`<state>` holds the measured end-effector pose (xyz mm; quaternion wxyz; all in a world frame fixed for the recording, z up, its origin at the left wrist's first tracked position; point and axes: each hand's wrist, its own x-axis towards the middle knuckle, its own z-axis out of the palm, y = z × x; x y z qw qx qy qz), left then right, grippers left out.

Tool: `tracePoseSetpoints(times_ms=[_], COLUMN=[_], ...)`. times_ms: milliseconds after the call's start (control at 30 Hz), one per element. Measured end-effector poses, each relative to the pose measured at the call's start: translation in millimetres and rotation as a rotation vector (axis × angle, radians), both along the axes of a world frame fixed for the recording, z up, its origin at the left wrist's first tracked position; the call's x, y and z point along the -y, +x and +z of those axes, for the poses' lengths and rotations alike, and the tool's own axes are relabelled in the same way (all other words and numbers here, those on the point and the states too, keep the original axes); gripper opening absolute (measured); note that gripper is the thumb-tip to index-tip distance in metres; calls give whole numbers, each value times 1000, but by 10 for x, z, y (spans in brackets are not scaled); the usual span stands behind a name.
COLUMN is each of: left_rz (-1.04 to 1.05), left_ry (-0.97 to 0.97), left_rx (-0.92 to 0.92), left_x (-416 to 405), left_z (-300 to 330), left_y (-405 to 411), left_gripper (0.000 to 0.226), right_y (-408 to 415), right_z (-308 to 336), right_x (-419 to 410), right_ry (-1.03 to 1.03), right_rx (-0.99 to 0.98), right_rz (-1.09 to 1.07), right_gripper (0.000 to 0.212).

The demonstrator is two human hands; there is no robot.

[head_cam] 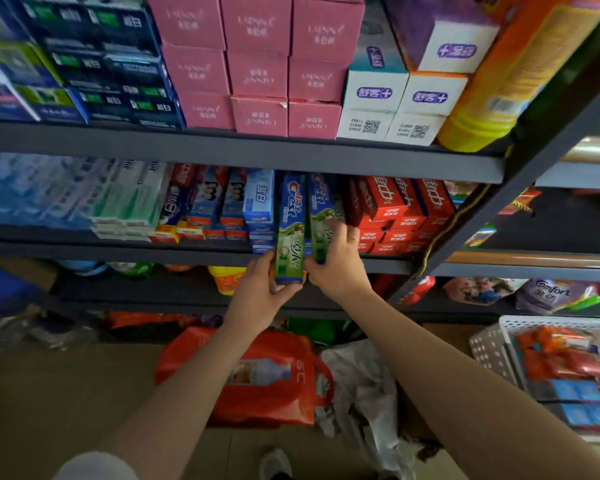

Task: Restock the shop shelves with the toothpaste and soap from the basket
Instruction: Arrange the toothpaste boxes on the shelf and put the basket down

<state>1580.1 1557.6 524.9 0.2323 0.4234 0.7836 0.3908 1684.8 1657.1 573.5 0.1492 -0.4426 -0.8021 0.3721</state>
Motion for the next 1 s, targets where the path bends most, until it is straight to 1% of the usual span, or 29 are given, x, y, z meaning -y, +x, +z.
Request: tracePoseSetpoints(times_ms=[67, 167, 233, 333, 433, 600, 667, 800, 900, 1000], left_rz=[39, 74, 82, 111, 106, 65, 48, 36, -122, -287], left_ry=[5, 54, 23, 0, -27, -126, -180, -206, -193, -216], left_rx=[-129, -188, -234, -261, -297, -511, -553, -514, -436, -382], left_x=[-22, -162, -284, -420, -474, -485, -474, -404, -312, -263], left_z=[27, 86, 98, 71, 40, 45, 65, 67, 20, -39], left_y=[-59, -68, -75, -144, -208, -284, -316, -282, -78, 214], left_gripper=[49, 40, 37, 36, 37, 41, 41, 34, 25, 17], right_y=[-61, -27, 13, 31, -1, -158, -224, -207, 130, 711], right_z=[-30, -81, -124, -154, -167, -213, -224, -231, -287, -437], right_x=[-81, -164, -184, -223, -265, -322, -345, -276, -127, -30], right_ry=[-21, 1, 53, 155, 288, 314, 338, 321, 311, 257], right_rx=[40, 96, 128, 168, 241, 198, 207, 140, 39, 43], right_rz=[67, 180, 203, 97, 55, -14, -24, -45, -35, -31], right_gripper=[68, 78, 73, 63, 54, 44, 40, 38, 32, 22])
